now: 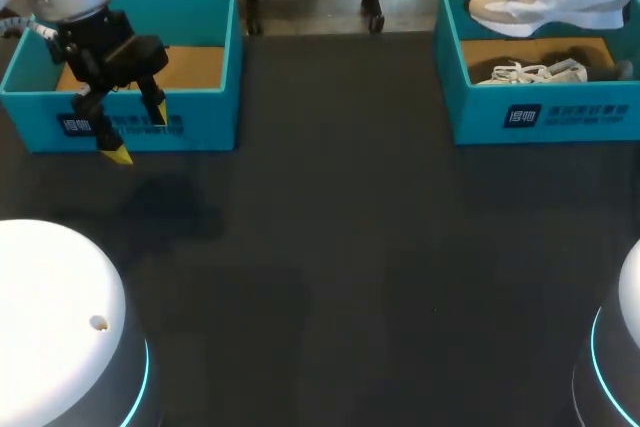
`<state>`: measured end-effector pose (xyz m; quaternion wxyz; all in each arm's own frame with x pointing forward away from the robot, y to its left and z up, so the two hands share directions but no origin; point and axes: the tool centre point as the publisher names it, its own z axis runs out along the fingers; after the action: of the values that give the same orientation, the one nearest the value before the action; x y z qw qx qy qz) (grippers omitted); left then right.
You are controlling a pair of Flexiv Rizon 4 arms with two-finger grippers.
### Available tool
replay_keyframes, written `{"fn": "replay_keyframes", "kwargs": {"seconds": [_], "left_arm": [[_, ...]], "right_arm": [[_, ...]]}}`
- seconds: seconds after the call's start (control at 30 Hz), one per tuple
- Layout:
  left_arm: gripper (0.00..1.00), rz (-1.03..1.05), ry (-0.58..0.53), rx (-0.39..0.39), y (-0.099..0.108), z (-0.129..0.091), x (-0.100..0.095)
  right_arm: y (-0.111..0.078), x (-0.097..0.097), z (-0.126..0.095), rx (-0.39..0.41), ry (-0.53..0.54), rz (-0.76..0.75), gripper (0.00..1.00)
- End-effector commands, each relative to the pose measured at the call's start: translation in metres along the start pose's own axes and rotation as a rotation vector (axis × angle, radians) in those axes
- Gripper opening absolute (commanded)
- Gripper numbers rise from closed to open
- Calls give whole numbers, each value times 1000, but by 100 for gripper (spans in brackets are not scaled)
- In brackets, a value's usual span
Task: Take the shoe out of the shoebox, open the shoe tongue, remove and reinsert the insole, then place the shoe into the shoebox
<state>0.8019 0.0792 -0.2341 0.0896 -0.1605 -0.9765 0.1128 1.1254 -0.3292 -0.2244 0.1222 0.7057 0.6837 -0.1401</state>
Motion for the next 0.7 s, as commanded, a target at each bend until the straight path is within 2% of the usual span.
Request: {"fn": "replay_keyframes", "kwargs": {"seconds": [0.03, 0.2, 0.23, 0.7], "left_arm": [[100, 1, -1, -4, 0, 0, 1], [100, 1, -1, -4, 0, 0, 1], [100, 1, -1, -4, 0, 0, 1], [100, 1, -1, -4, 0, 0, 1]], "right_arm": [[-5, 3, 9, -25, 1, 7, 0], [3, 5, 17, -44, -6, 12, 0], [5, 6, 19, -68, -16, 10, 0], [8, 9, 23, -51, -67, 41, 0]]}}
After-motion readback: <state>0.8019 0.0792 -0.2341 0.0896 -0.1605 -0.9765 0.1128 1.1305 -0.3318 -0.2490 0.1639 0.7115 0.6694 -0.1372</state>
